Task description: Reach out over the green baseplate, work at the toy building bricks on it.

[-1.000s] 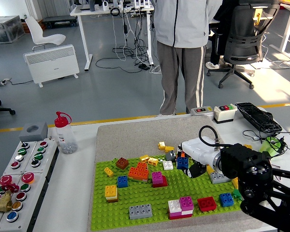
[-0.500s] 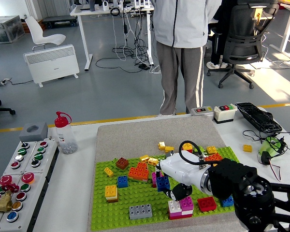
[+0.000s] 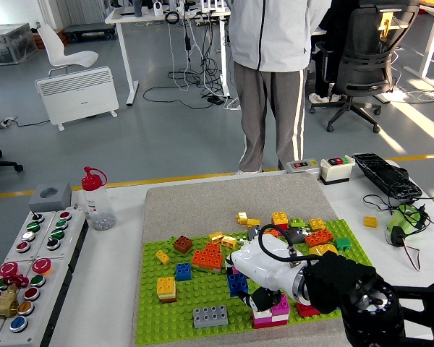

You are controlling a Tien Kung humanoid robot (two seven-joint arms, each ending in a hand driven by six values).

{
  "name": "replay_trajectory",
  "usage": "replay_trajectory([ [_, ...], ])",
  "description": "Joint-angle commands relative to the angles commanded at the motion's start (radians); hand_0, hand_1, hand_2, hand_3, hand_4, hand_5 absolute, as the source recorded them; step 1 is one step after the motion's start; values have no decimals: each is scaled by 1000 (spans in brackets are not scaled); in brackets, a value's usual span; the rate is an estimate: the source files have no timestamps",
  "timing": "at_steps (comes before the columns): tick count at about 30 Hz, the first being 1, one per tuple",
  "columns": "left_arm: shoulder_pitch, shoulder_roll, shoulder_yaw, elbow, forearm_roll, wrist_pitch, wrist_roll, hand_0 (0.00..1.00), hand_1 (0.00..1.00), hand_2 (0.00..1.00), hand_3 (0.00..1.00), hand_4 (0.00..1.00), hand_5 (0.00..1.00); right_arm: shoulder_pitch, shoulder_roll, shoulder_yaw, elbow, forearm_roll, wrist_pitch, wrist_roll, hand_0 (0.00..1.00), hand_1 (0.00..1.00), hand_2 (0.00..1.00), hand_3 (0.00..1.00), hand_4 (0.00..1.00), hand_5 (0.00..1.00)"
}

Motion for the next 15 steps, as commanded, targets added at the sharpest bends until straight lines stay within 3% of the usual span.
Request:
replay_trajectory([
  [15,4,-1,3,0,1,-2,0,727,761,767,669,477,998,-17,17,-1,-21,-37,-29,6,998,793,565,582,496,197],
])
